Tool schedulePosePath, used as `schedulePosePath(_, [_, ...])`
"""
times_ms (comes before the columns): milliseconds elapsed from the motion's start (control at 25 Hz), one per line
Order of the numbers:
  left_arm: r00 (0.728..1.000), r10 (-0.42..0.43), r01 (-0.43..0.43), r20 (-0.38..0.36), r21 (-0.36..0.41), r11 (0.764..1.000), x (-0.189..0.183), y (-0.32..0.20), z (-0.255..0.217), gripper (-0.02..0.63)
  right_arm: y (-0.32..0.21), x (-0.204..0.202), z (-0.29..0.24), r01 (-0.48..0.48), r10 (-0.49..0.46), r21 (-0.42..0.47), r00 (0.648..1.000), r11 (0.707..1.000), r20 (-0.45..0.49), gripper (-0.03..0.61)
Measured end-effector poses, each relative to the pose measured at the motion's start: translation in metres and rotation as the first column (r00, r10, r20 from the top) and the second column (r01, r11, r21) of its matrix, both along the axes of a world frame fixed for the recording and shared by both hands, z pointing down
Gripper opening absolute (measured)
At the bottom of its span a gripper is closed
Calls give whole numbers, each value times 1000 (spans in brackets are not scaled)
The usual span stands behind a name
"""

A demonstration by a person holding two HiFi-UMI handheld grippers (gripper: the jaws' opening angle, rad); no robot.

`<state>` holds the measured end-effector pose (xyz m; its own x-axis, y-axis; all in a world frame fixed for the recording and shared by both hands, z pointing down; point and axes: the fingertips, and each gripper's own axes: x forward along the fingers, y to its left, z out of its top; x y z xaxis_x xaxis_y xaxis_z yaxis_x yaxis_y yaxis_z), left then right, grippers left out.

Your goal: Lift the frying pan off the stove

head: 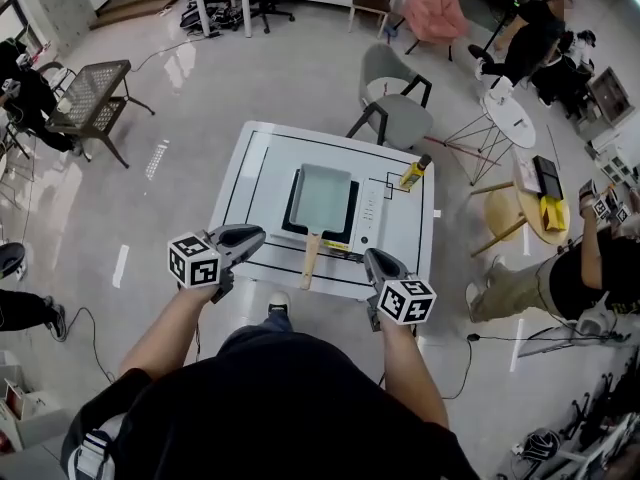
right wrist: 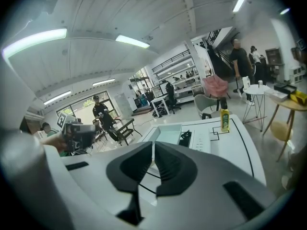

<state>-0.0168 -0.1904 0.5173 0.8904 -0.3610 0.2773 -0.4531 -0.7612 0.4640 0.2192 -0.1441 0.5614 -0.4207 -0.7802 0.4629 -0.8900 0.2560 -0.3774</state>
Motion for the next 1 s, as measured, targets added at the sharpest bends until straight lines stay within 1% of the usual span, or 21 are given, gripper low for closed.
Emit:
schedulePosePath(120, [1000, 13, -13, 1, -35, 999, 6, -1, 12, 51, -4, -4, 9, 19, -18, -24, 999, 1000, 40, 46])
schedulePosePath(320, [999, 20, -16, 34, -113, 993, 10, -5, 39, 52, -9, -12, 25, 32, -27, -61, 997, 998, 78, 55])
schedulePosePath(520, [998, 51, -46, 28, -182, 982, 19, -7, 57, 72, -14, -22, 42, 68, -55, -95, 990, 993, 132, 80])
schedulePosePath(680, [996, 85, -77, 25, -222, 972, 29, -7, 71, 84, -17, -30, 57, 92, -70, -128, 983, 987, 169, 97])
schedulePosePath(800, [994, 111, -103, 18, -256, 961, 37, -6, 81, 94, -21, -36, 67, 102, -72, -151, 978, 983, 196, 103])
schedulePosePath(920, [990, 138, -134, -10, -305, 943, 46, -2, 88, 103, -24, -45, 75, 126, -86, -172, 970, 977, 226, 112])
schedulePosePath(1000, [987, 159, -158, -26, -331, 930, 53, 1, 92, 110, -26, -52, 79, 159, -112, -183, 964, 970, 243, 131])
